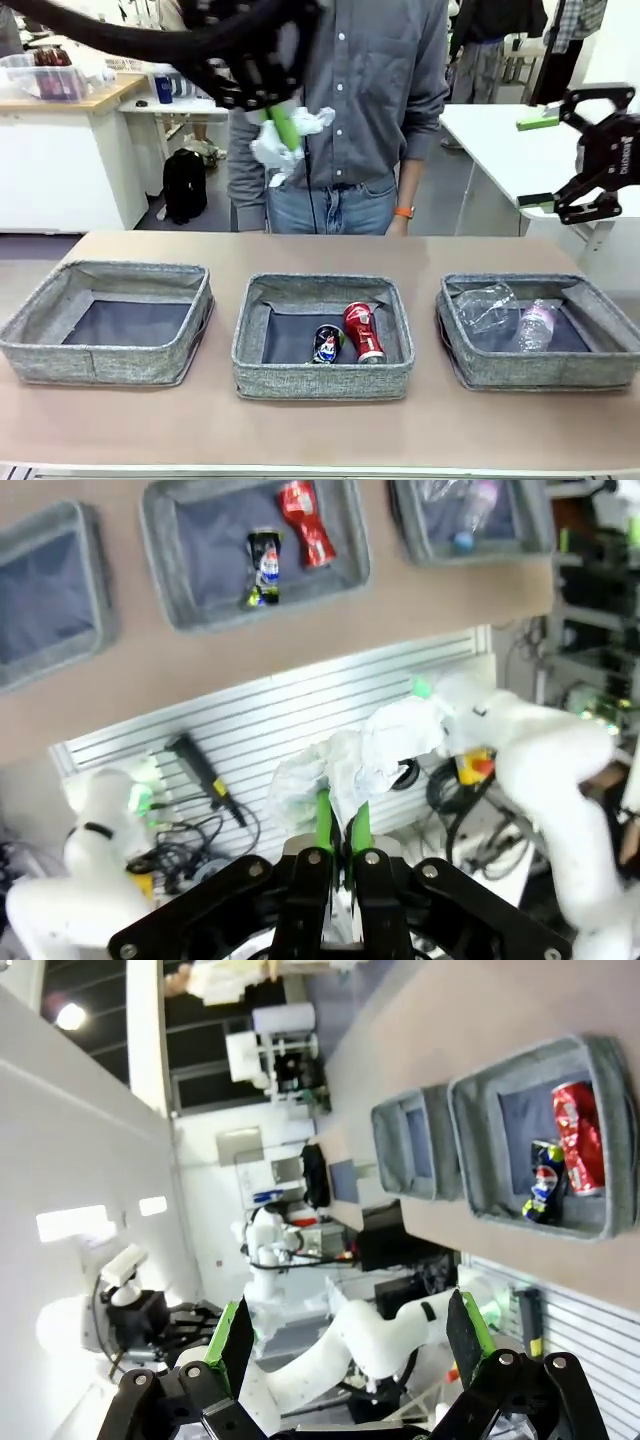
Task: Sort the waste into the appropriate baskets.
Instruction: Pick up the waste item pointed out by the person.
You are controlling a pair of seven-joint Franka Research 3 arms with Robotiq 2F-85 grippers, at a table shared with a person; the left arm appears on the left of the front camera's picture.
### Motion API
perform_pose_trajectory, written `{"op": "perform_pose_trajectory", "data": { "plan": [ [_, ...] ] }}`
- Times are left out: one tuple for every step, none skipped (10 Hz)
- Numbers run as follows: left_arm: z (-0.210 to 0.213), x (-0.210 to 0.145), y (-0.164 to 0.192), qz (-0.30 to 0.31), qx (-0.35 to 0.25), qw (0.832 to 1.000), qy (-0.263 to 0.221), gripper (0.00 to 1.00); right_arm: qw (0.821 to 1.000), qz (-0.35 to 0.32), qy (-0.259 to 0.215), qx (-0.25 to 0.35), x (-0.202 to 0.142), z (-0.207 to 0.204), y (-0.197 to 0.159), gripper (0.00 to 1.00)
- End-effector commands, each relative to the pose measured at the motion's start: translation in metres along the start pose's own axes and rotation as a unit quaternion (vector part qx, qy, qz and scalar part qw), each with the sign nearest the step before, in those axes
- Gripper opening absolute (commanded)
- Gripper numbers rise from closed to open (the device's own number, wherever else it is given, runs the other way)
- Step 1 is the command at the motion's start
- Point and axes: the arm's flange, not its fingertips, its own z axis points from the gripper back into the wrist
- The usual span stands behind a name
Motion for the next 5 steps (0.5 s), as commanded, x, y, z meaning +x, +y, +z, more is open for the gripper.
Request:
{"op": "perform_pose_trajectory", "data": {
  "plan": [
    [0.003, 0.023, -0.02, 0.028, 0.046, 0.998, -0.024, 0.02, 1.0, 0.009, -0.018, 0.006, -0.004, 0.001, 0.009, 1.0],
    [0.003, 0.03, -0.021, 0.037, 0.049, 0.998, -0.022, 0.02, 1.0, 0.009, -0.018, 0.006, -0.004, 0.001, 0.009, 1.0],
    [0.005, 0.033, -0.019, 0.055, 0.059, 0.996, -0.029, 0.02, 1.0, 0.009, -0.018, 0.006, -0.004, 0.001, 0.009, 1.0],
    [0.011, 0.035, -0.018, 0.063, 0.051, 0.996, -0.028, 0.02, 1.0, 0.009, -0.018, 0.006, -0.004, 0.001, 0.009, 1.0],
    [0.017, 0.04, -0.018, 0.084, 0.051, 0.995, -0.035, 0.02, 1.0, 0.009, -0.018, 0.006, -0.004, 0.001, 0.009, 1.0]
  ]
}}
